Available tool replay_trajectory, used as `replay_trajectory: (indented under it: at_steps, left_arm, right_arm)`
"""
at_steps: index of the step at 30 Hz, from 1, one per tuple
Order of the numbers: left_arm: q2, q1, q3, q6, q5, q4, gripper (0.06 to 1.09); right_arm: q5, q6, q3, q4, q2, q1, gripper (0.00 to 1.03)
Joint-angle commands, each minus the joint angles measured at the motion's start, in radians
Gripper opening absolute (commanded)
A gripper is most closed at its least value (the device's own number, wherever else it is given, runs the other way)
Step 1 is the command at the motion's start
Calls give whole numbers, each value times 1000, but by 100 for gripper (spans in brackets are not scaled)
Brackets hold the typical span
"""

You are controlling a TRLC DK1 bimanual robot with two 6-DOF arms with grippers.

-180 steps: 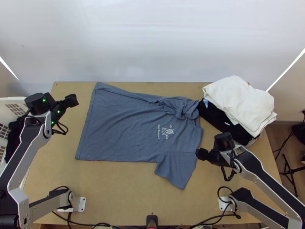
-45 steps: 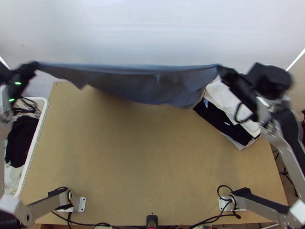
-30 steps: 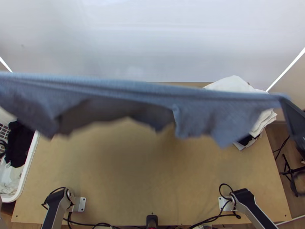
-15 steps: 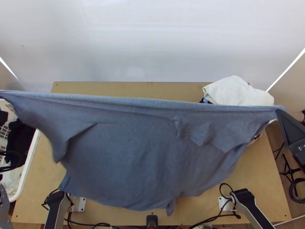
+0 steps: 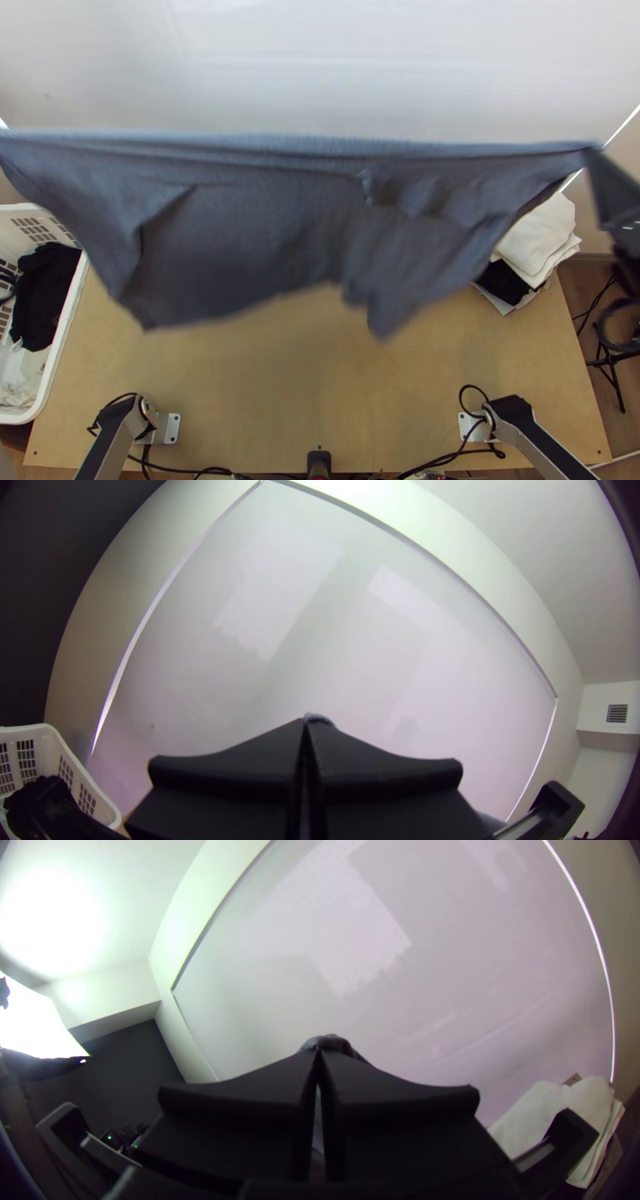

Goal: Fold the t-shirt

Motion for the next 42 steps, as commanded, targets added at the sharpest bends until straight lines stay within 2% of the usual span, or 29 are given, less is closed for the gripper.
replay_trajectory:
  at_steps: [1,7,13,26,30,34,38,42]
  left_arm:
    - [110,-4,269,-75,18,-63,9]
    - [87,-18,461,-119,30,-164,9]
    - [27,-39,502,-121,36,-227,9]
    - [35,-50,470,-117,43,-359,9]
    - [-31,-55,272,-58,62,-454,9]
    - [-269,-59,-211,59,92,-439,9]
    - [-353,-58,-555,129,98,-364,9]
    - [-235,-56,-714,182,101,-213,9]
  right_arm:
    - [-9,5,149,-49,10,14,3]
    - [-14,5,292,-221,-60,40,3]
    - [-9,-1,363,-332,-112,42,3]
    - [-12,-1,349,-367,-60,65,3]
    - [-12,32,185,-416,-63,80,3]
    - [-14,105,-196,-390,-184,82,3]
    - [-15,114,-538,-289,-241,85,3]
    - [-14,65,-697,-163,-129,82,3]
